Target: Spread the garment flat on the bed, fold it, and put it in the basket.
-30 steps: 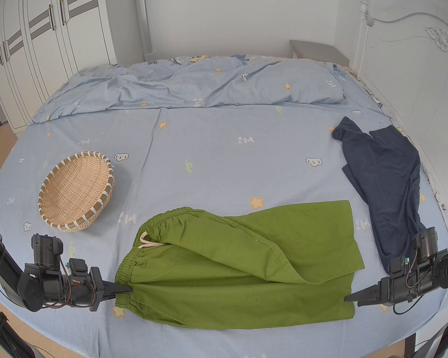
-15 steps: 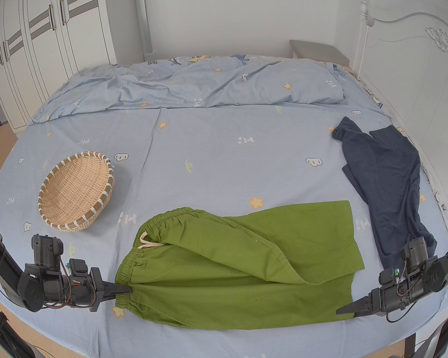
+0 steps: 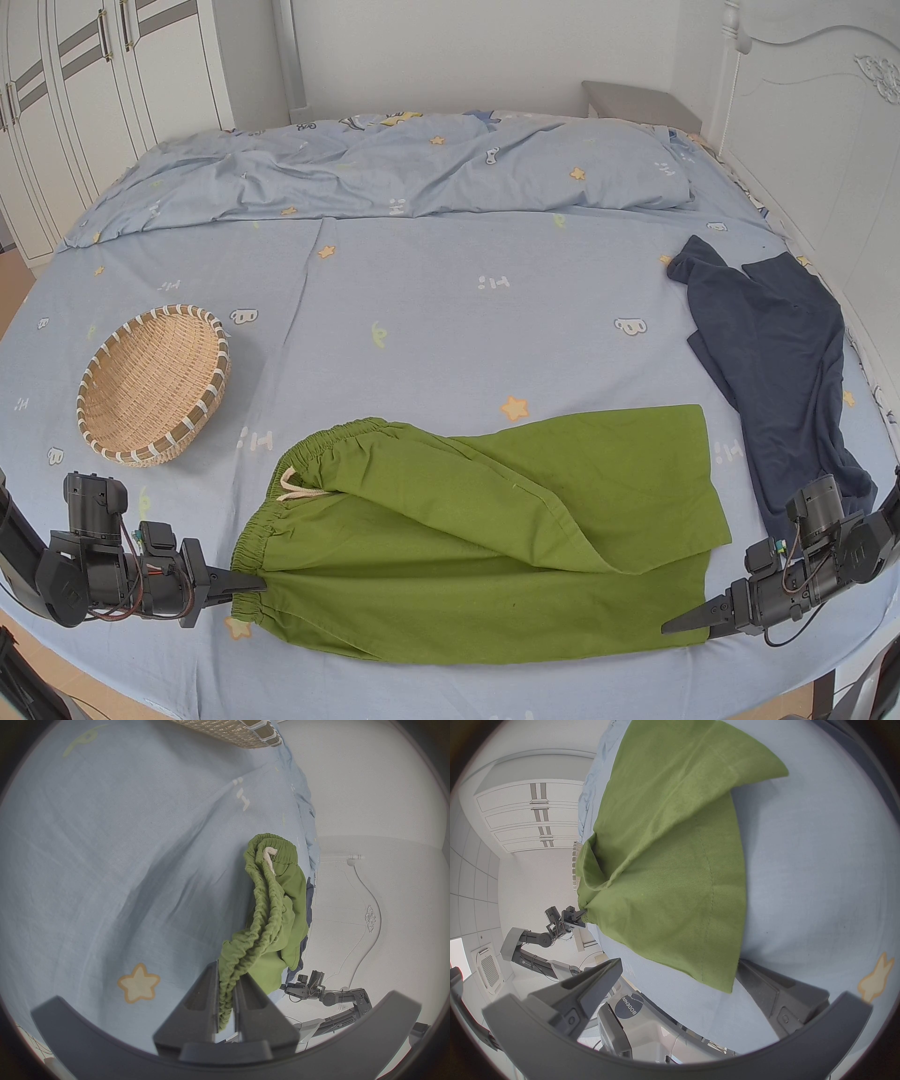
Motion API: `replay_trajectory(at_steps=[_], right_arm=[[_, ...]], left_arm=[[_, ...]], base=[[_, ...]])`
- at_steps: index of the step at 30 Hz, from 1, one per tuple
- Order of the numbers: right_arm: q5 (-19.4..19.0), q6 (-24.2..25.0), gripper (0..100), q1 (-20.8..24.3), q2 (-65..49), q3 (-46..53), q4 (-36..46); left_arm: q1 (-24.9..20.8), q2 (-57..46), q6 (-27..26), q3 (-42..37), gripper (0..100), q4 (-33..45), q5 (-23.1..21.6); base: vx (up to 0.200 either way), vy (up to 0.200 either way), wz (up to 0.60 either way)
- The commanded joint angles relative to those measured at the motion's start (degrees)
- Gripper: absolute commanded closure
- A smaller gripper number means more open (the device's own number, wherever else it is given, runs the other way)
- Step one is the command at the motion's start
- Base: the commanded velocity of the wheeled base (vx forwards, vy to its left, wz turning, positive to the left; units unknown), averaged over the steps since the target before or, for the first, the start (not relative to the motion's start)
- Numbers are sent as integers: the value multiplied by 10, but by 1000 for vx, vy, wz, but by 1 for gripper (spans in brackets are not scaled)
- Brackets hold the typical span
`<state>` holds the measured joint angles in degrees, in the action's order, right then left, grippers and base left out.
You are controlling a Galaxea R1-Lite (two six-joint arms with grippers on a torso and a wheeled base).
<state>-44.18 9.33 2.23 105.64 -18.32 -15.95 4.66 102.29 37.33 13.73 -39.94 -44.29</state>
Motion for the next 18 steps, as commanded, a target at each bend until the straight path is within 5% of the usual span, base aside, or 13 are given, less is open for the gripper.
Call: replay_trajectory(at_steps=[1, 6, 7, 18], right_arm=[[1, 0, 0, -3, 6, -1, 0], [1, 1, 0, -6, 6, 0, 1], [1, 1, 100, -6, 6, 0, 1], [1, 1, 100, -18, 5, 5, 1]], left_arm=[[0, 7, 0, 1, 100, -1, 1], [0, 7, 0, 1, 100, -1, 1], [0, 7, 0, 1, 100, -1, 1], [1, 7, 0, 0, 100, -1, 1]], base=[[0, 0, 0], [0, 0, 0], [0, 0, 0], [0, 0, 0]])
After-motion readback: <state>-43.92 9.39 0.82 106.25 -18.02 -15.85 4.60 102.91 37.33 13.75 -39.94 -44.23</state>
